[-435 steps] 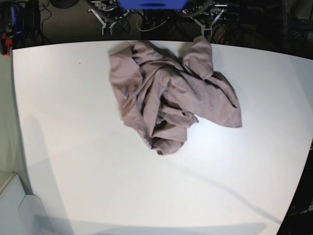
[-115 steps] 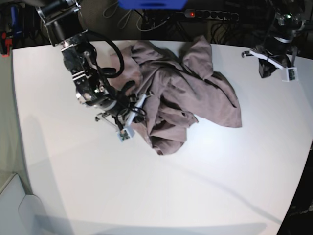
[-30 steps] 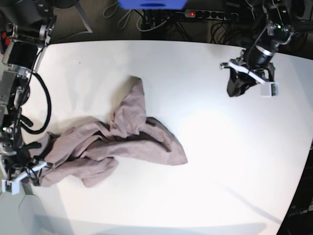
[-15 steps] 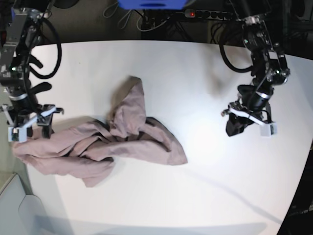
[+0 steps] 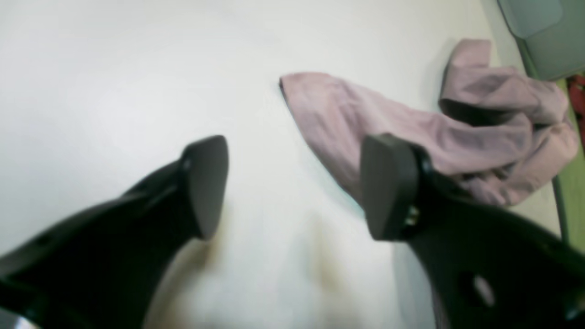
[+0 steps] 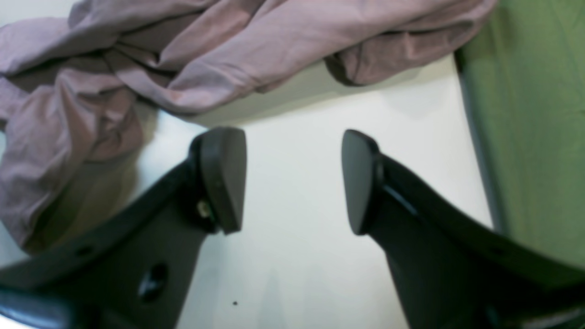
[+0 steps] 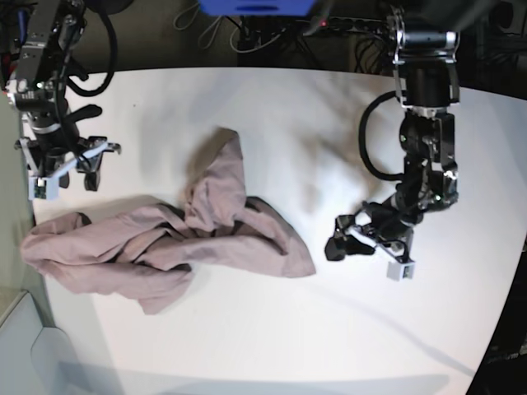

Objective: Layout the t-shirt on the table in an organized manner, then fold the t-shirt properly

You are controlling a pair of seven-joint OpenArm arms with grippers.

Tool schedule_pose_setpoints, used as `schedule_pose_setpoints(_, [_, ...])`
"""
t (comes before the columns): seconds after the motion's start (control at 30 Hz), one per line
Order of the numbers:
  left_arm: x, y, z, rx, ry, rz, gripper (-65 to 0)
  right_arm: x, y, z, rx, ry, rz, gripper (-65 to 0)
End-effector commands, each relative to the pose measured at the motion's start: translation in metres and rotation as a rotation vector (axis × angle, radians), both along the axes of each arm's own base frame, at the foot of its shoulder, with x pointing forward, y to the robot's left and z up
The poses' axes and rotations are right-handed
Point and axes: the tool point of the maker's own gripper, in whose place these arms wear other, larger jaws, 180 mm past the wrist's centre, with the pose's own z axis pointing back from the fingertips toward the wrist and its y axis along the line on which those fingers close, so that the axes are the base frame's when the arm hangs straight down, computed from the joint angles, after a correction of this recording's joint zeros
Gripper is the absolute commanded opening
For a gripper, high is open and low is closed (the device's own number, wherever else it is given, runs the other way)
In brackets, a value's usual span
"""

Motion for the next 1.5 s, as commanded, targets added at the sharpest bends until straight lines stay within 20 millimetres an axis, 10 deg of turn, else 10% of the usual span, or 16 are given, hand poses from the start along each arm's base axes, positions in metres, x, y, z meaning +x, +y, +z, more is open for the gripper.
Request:
schedule_pose_setpoints(0.0, [0.016,-0.002,0.016,-0.023,-0.042,0.012,-16.8,0.003,-0.001,0.011,-0.009,-0.04,0.004,-31.4])
schedule_pose_setpoints(0.73, [0.055,-0.085,-0.024,0.082,0.022,-0.065,-12.9,-0.005,0.009,0.0,0.037,-0.02,-0.013,-31.4])
schedule_pose_setpoints(0.9, [0.048,-0.087,-0.036,0.078,0.056,-0.075,-33.8,-0.007,0.009,-0.001,0.037,-0.014,-0.014,-31.4])
schedule_pose_setpoints(1.03, [0.05,-0.082,-0.036,0.084,0.054,-0.054,-65.0,-0.007,0.009,-0.002,0.037,-0.013,-0.014,-31.5])
schedule_pose_setpoints(1.17, [0.057,-0.045,-0.039,0.133,0.075,0.058,-63.6,-0.013,0.018,-0.007,0.048,0.007,0.003,-31.5])
schedule_pose_setpoints(1.47, [0.072,0.002,-0.003,0.216,0.001,0.095,-64.8,-0.01,0.108,-0.015,0.207,0.009,0.148,-31.5])
